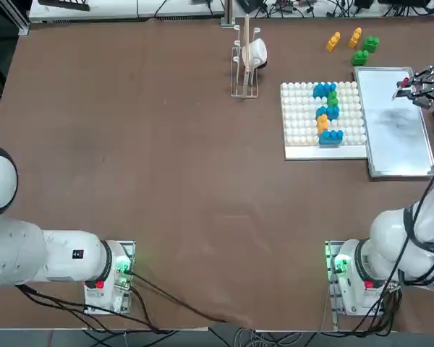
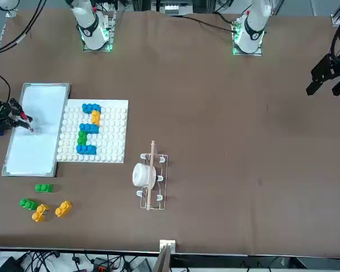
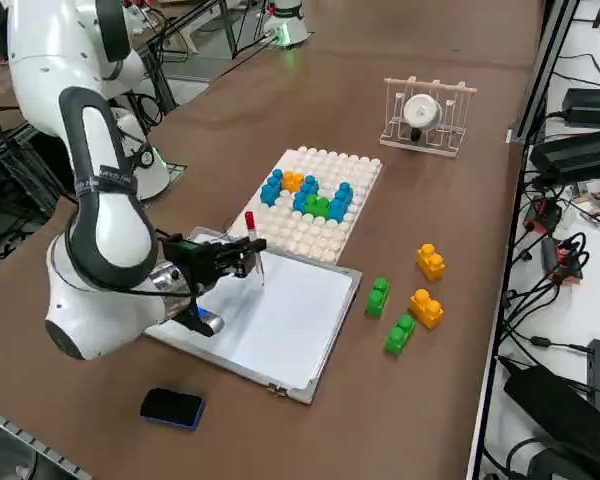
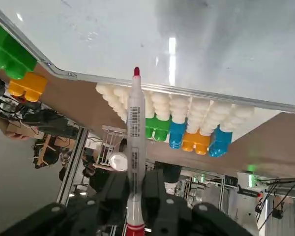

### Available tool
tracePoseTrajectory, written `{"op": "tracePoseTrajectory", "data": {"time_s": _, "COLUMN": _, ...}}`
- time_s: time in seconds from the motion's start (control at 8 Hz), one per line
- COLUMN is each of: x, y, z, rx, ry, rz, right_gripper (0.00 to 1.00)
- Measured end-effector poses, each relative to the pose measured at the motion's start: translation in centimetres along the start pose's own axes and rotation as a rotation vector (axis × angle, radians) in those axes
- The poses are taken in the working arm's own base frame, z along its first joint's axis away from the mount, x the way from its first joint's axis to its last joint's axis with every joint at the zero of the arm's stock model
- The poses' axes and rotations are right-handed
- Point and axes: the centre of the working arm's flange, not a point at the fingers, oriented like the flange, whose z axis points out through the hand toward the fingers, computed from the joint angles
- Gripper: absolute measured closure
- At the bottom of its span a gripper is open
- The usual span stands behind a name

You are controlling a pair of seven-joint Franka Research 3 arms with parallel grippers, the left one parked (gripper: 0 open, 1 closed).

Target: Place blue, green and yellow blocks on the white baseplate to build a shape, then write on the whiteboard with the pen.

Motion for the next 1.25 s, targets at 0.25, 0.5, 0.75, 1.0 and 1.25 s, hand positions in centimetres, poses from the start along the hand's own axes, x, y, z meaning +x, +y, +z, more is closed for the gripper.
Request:
{"op": "tracePoseTrajectory", "data": {"time_s": 0.25, "x": 0.7, "y": 0.3, "z": -1.8, "rx": -0.004, "ry": 0.001, "rz": -0.001, "right_gripper": 0.81}}
{"op": "tracePoseTrajectory", "data": {"time_s": 0.5, "x": 2.3, "y": 1.8, "z": -2.8, "rx": -0.009, "ry": 0.010, "rz": 0.030, "right_gripper": 0.81}}
{"op": "tracePoseTrajectory", "data": {"time_s": 0.75, "x": 3.5, "y": 2.8, "z": -2.6, "rx": -0.037, "ry": 0.012, "rz": 0.047, "right_gripper": 0.81}}
{"op": "tracePoseTrajectory", "data": {"time_s": 1.0, "x": 4.1, "y": 3.1, "z": -2.2, "rx": -0.044, "ry": 0.007, "rz": 0.052, "right_gripper": 0.81}}
{"op": "tracePoseTrajectory", "data": {"time_s": 1.25, "x": 4.1, "y": 3.1, "z": -2.2, "rx": -0.045, "ry": 0.007, "rz": 0.052, "right_gripper": 0.81}}
